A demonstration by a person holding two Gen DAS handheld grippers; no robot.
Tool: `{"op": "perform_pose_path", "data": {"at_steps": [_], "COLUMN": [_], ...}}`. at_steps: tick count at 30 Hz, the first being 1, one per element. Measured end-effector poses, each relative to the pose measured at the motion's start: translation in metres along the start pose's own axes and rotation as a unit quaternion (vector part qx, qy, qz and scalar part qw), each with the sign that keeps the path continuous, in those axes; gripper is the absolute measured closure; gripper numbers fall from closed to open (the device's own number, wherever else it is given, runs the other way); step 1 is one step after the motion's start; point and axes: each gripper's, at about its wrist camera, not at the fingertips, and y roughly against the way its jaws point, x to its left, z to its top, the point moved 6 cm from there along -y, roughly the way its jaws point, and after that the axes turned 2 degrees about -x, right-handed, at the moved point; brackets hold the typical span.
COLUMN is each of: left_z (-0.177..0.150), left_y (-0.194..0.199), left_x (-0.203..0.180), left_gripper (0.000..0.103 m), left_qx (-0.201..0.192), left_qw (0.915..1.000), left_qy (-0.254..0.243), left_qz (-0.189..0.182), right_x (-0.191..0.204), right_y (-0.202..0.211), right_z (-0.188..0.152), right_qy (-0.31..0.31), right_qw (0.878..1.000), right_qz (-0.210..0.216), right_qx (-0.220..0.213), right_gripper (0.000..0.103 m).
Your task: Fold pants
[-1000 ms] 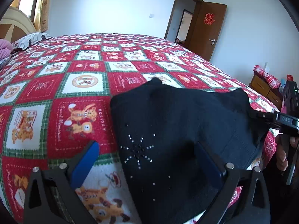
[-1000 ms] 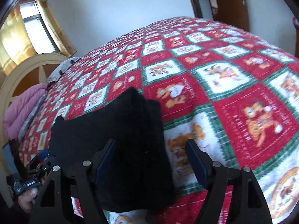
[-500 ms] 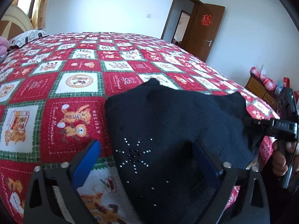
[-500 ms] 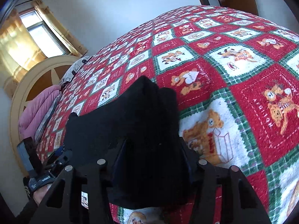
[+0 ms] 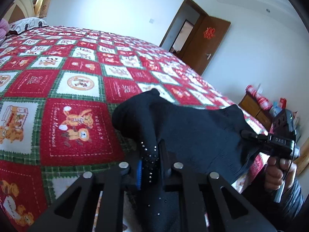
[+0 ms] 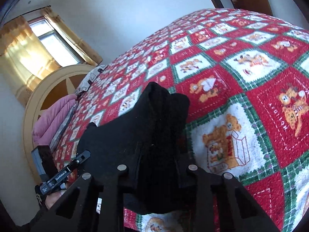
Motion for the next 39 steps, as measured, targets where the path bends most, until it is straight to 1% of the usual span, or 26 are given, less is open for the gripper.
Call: {"op": "perform_pose_path", "data": {"at_steps": [3,8,11,13,18,25,29,34,39], "left_z": [0.006,0.016,0.023,0.029,0.048,0.069,0.081,0.087,0.081], "left_y": [0.010,0.022,0.030,0.037,0.059,0.086,0.098,0.110,0.117], "left_x": [-0.001,0.008,0.021,0.031,0.065,0.118,0.147,0.177,0.190], "left_gripper": [0.090,0.091,0.091,0.091,0.091,0.091,0.091,0.091,0.091], "left_qx": [-0.014,-0.026,-0.036,-0.045,-0.070,-0.096,-0.105,-0.113,-0.112], "left_qw": [0.9999,0.9995,0.9992,0.9987,0.9961,0.9904,0.9867,0.9818,0.9784], "left_qy": [-0.003,0.012,0.019,0.023,0.023,0.039,0.042,0.059,0.070], "left_qz": [-0.006,-0.015,-0.005,0.007,0.049,0.092,0.117,0.141,0.159], "right_x": [0.005,0.022,0.034,0.047,0.088,0.152,0.186,0.218,0.233], "right_y": [0.005,0.009,0.002,-0.007,-0.040,-0.099,-0.131,-0.168,-0.204], "right_z": [0.001,0.008,0.017,0.023,0.036,0.058,0.065,0.067,0.063], "right_qy": [0.004,0.013,0.011,0.021,0.058,0.093,0.112,0.128,0.127], "right_qw": [1.000,1.000,0.999,0.999,0.997,0.991,0.987,0.983,0.981], "right_qz": [0.006,0.019,0.036,0.041,0.056,0.087,0.105,0.115,0.117], "right_qx": [-0.008,-0.014,-0.011,-0.008,0.008,0.030,0.043,0.063,0.088], "right_gripper": [0.076,0.077,0.077,0.077,0.077,0.077,0.077,0.077,0.077]}}
